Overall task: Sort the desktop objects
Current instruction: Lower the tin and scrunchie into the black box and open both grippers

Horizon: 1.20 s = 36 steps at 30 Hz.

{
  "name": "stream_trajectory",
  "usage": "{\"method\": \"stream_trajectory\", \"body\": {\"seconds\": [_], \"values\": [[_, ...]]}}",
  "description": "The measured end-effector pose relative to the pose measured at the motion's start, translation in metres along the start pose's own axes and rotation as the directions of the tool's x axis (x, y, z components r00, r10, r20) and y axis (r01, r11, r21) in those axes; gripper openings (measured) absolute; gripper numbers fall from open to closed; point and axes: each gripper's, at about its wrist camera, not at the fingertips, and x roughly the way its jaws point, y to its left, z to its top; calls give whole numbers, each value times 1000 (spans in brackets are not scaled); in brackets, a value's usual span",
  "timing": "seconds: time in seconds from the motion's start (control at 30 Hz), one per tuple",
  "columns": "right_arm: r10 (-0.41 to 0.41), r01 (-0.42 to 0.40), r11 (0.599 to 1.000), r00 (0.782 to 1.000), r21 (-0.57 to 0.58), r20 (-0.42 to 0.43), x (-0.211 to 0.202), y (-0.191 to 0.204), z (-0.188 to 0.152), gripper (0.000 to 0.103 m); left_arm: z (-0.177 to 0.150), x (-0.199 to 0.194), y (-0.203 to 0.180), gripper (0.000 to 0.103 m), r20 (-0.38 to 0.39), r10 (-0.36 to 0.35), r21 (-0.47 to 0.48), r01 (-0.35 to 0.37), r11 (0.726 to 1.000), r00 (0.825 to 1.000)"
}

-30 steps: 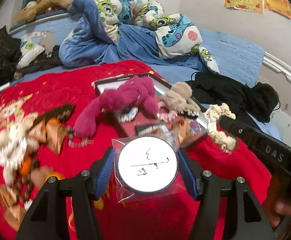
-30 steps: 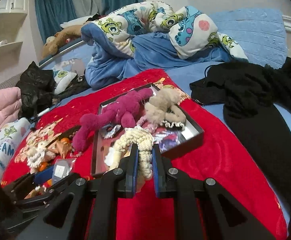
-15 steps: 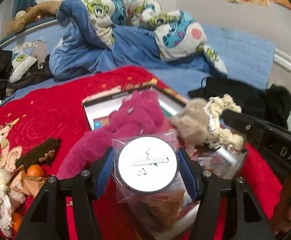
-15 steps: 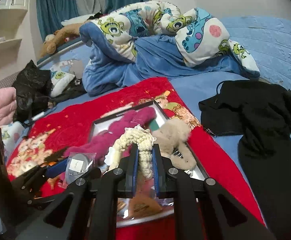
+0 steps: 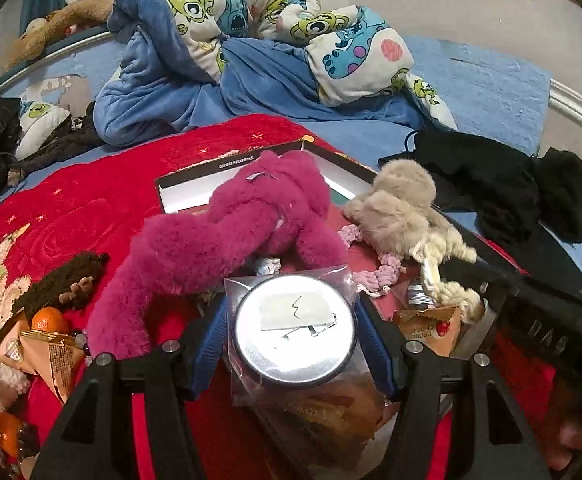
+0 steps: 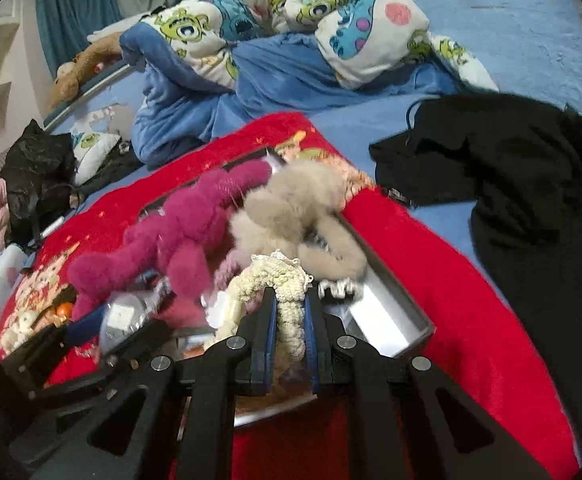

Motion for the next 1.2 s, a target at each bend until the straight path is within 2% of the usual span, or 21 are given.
{"method": "stream_trajectory", "body": {"seconds": [0.33, 0.77, 1.0, 1.07, 1.13, 1.17, 1.2], "values": [[-45, 45, 997, 999, -67, 7, 5, 9, -8, 13, -3, 0, -5, 64, -4, 18, 28, -18, 999, 1000], [-35, 37, 997, 999, -69, 23, 4, 8, -10, 14, -3, -5, -5, 64, 9, 11, 24, -12, 1000, 1000], [-28, 31, 997, 999, -75, 46, 2, 9, -12, 15, -4, -9, -13, 65, 36, 10, 60, -13, 998, 999], [-25, 29, 997, 998, -75, 55, 0, 9, -12, 20, -3, -11, -14, 66, 41, 9, 63, -11, 998, 999], [-24, 30, 997, 997, -75, 69, -3, 9, -12, 29, -3, -12, -12, 72, 42, 11, 59, -14, 998, 999], [-29, 34, 997, 997, -70, 73, -4, 9, -12, 30, -2, -12, -11, 74, 42, 14, 53, -17, 998, 999], [-30, 35, 997, 996, -63, 79, -4, 7, -12, 34, -2, -13, -8, 84, 42, 24, 44, -26, 999, 999]]}}
